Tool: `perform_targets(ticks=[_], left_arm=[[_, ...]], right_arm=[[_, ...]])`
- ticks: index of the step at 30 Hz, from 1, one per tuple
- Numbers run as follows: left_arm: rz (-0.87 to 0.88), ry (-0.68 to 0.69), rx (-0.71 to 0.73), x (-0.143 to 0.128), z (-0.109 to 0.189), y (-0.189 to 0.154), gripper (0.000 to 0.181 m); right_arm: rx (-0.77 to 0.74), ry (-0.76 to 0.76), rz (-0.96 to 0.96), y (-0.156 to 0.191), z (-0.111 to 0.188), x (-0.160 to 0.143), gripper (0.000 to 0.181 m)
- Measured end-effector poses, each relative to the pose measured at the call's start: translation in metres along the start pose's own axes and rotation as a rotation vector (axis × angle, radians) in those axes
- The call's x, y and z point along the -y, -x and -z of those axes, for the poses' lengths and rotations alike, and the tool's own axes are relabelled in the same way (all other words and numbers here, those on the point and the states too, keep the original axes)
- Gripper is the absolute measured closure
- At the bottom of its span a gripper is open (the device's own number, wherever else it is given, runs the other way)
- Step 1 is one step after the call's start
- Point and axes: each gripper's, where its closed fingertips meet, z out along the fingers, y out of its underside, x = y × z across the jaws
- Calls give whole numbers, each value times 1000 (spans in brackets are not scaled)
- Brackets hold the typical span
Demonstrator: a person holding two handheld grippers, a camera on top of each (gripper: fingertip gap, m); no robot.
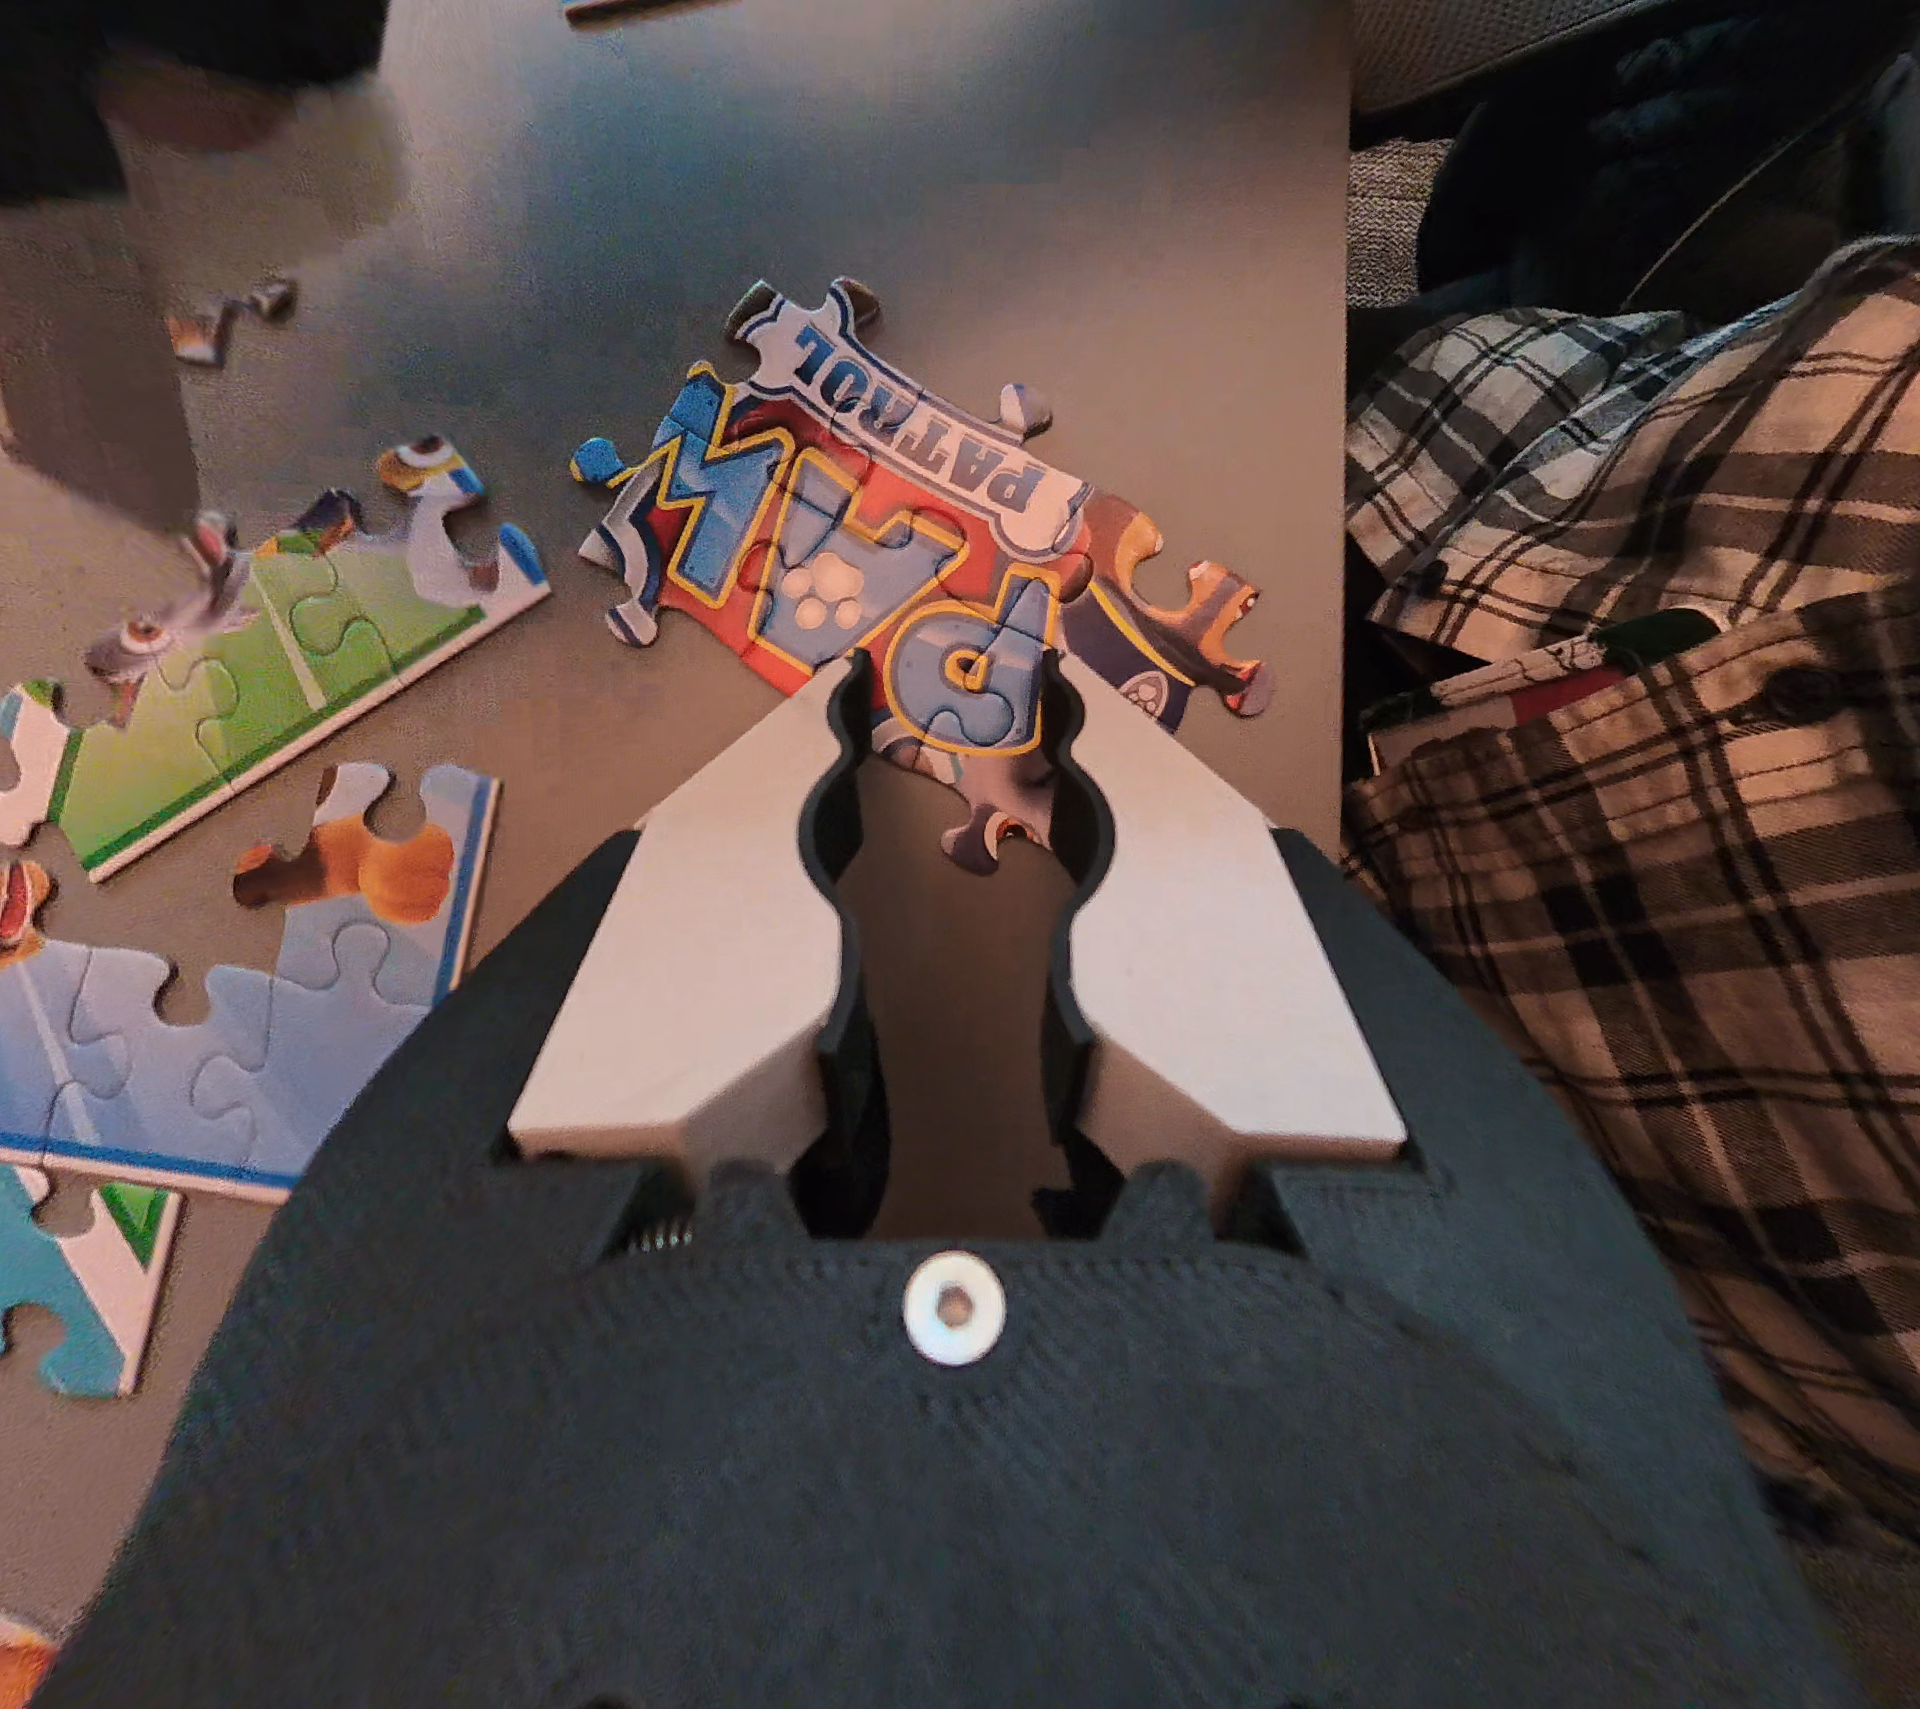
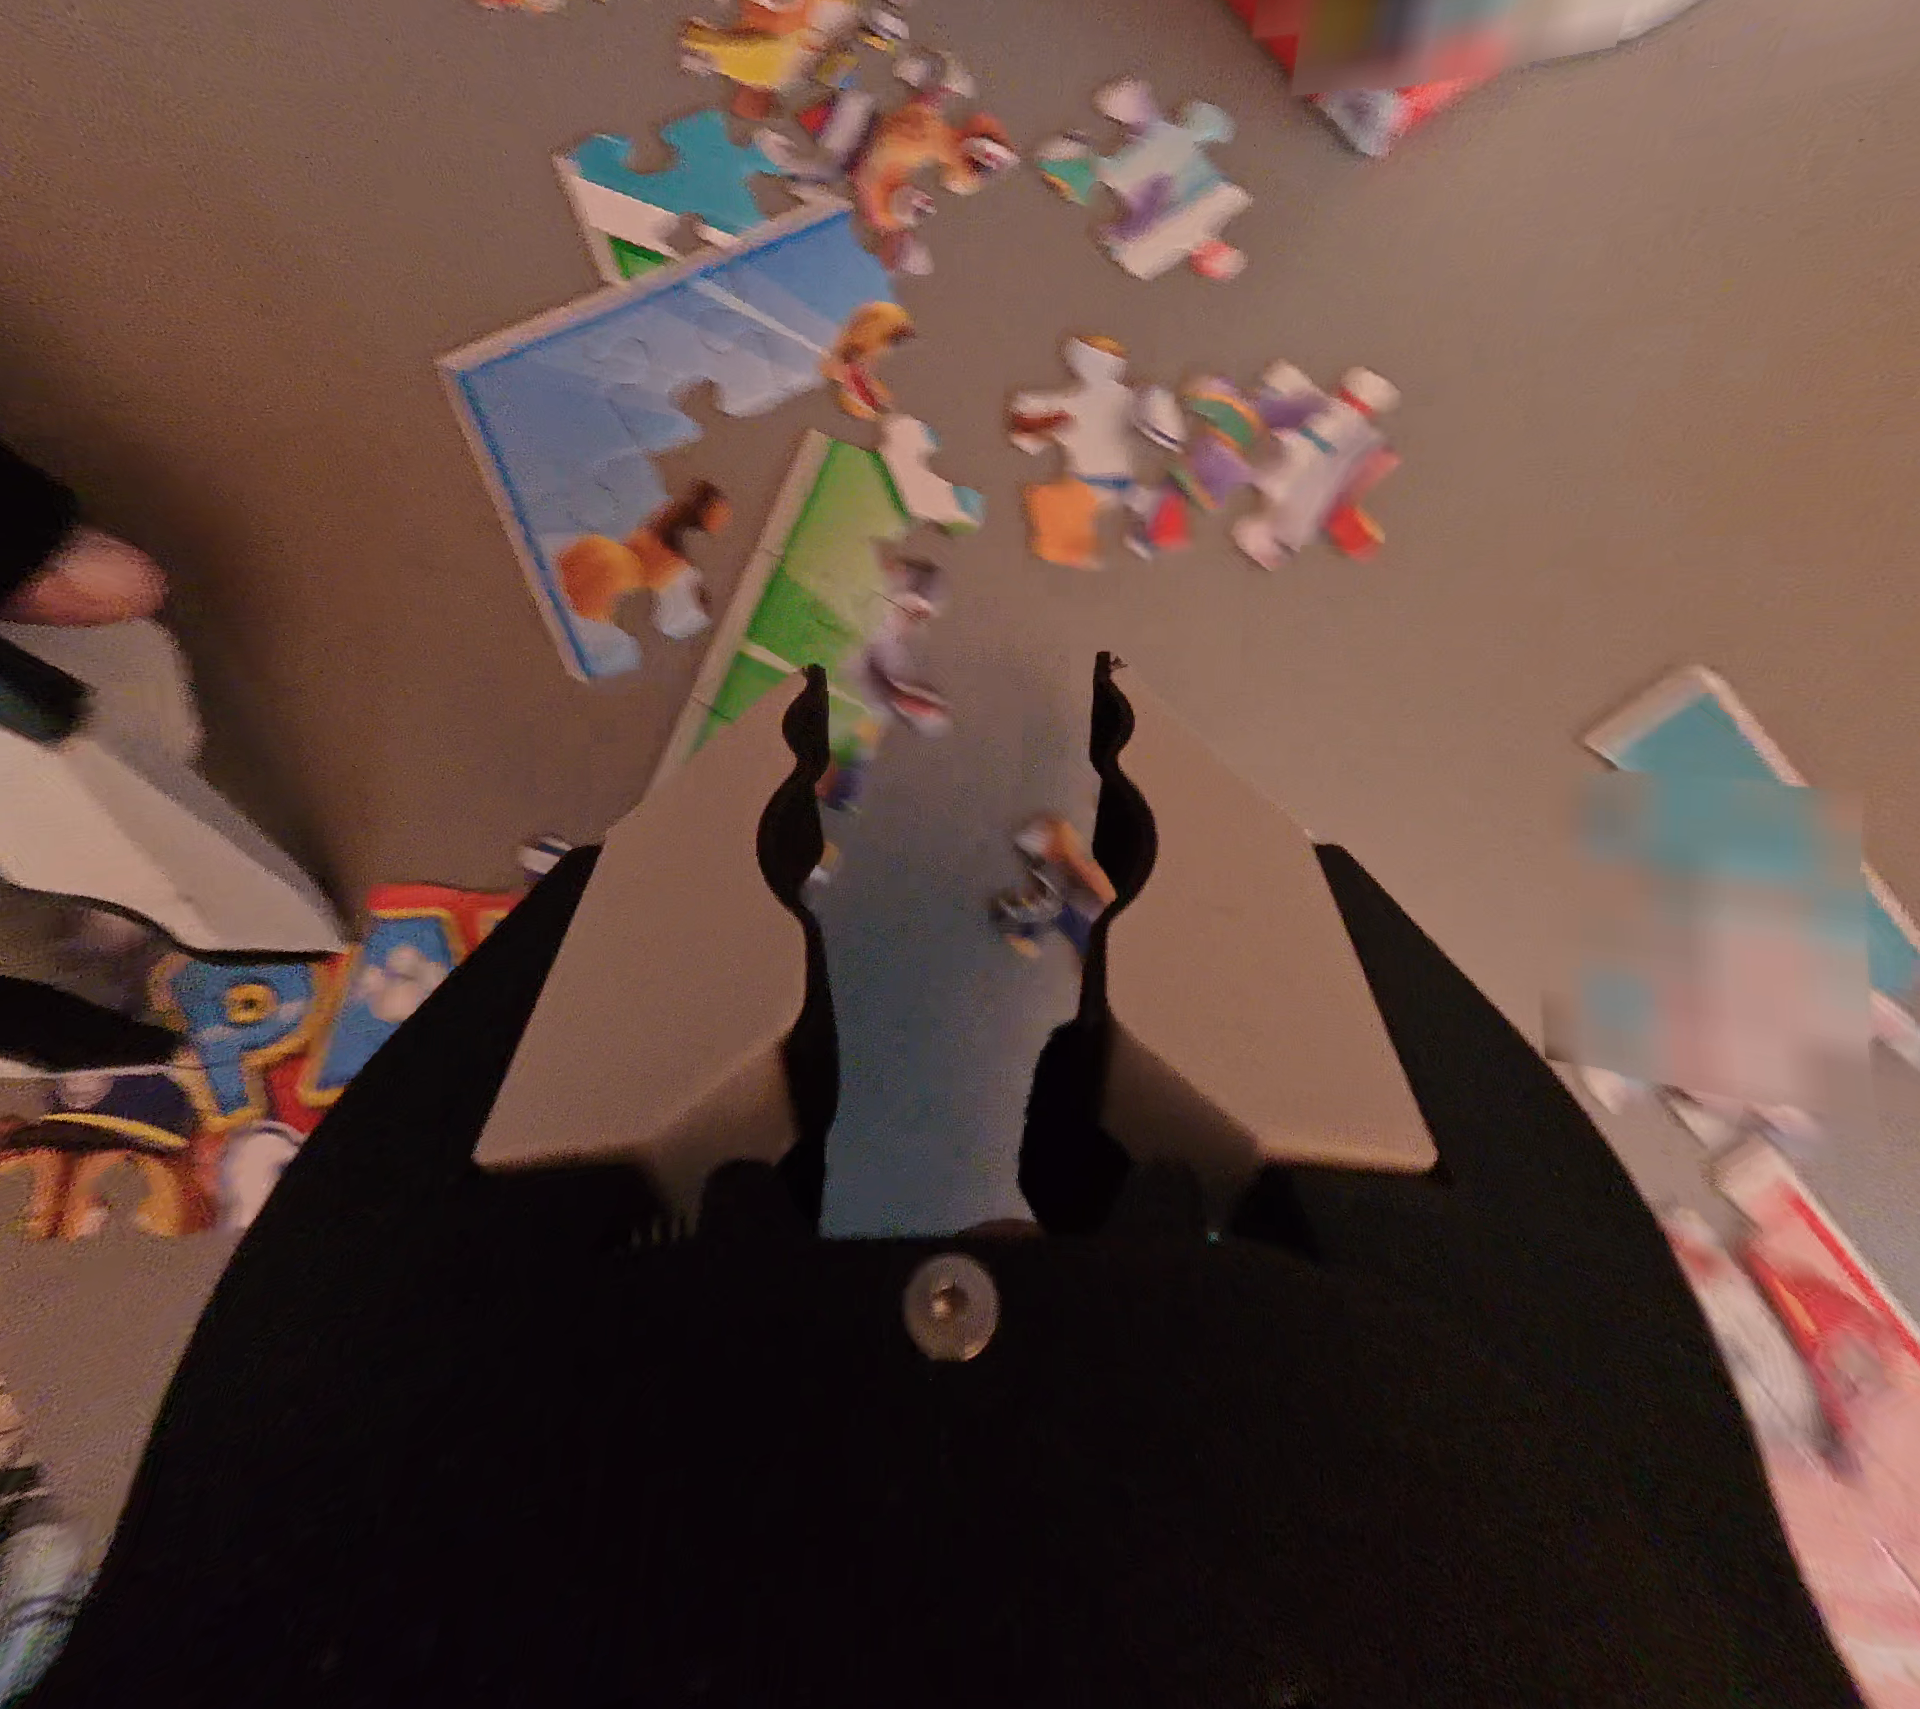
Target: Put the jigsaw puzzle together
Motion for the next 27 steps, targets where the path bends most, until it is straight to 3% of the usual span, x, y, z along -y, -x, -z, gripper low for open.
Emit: perform_targets(ticks=[3, 5, 9, 13, 16, 19, 22, 24, 27], left_arm=[[-4, -2, -5, 5, -4, 2, 149], [-9, 1, -8, 8, -7, 3, 150], [-20, 7, -21, 14, -11, 6, 150], [-38, 20, -32, 20, -16, 11, 150], [-47, 33, -38, 23, -19, 14, 150], [-53, 45, -38, 25, -20, 18, 149], [-61, 50, -47, 28, -22, 21, 149], [-66, 54, -49, 30, -24, 25, 149], [-82, 74, -59, 33, -27, 29, 149]], right_arm=[[-92, 82, -47, -29, 9, -28, 131], [-35, 82, -86, -28, 3, -36, 134], [67, -23, -107, -16, -9, -18, 146], [259, -49, -82, 20, -22, 5, 144], [265, -56, -81, 17, 0, 7, 138], [66, -30, -79, -17, 50, -24, 135], [-34, -21, -134, -31, 94, -68, 131], [-51, -3, -166, -31, 102, -96, 131], [-6, 52, -174, -17, 87, -129, 130]])
